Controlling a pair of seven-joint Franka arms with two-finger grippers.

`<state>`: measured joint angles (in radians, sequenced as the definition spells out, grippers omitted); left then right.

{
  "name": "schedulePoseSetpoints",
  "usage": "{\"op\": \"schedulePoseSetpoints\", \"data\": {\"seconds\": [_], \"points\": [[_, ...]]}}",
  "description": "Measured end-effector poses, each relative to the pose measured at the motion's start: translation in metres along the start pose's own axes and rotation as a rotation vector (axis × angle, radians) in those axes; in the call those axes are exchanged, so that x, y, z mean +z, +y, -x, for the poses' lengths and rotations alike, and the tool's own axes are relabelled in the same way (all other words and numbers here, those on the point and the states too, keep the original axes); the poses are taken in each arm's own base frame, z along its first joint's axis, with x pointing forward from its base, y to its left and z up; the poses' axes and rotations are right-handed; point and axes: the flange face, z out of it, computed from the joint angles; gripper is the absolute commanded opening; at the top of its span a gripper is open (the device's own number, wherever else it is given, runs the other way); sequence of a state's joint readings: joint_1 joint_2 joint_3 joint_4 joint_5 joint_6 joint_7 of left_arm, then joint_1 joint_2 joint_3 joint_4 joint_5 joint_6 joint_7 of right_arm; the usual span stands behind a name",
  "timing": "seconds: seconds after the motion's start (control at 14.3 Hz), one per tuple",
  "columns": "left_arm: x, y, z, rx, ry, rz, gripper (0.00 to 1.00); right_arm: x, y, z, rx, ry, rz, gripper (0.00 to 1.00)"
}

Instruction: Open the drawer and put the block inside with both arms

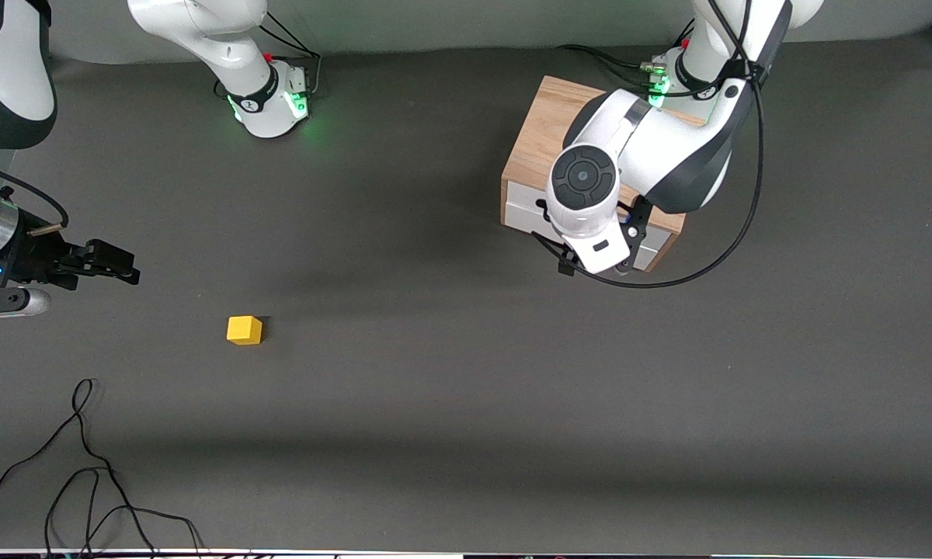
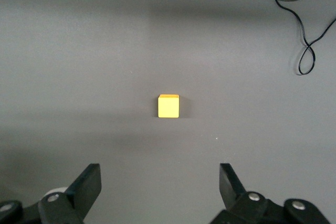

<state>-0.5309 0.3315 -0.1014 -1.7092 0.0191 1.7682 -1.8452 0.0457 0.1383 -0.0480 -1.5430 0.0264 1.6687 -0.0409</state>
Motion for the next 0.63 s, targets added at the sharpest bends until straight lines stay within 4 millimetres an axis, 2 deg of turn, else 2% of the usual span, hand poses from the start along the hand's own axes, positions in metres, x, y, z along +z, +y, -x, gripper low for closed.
{"op": "schedulePoseSetpoints", "data": {"seconds": [0.35,0.63], "points": [[0.021,0.000,0.000,0.026,-0.002,-0.001,1.00,0.000,0.000,0.000,0.000,0.000,0.000,1.00],[0.037,-0.001,-0.007,0.057,-0.011,-0.018,1.00,0.000,0.000,0.000,0.000,0.000,0.000,1.00]]}}
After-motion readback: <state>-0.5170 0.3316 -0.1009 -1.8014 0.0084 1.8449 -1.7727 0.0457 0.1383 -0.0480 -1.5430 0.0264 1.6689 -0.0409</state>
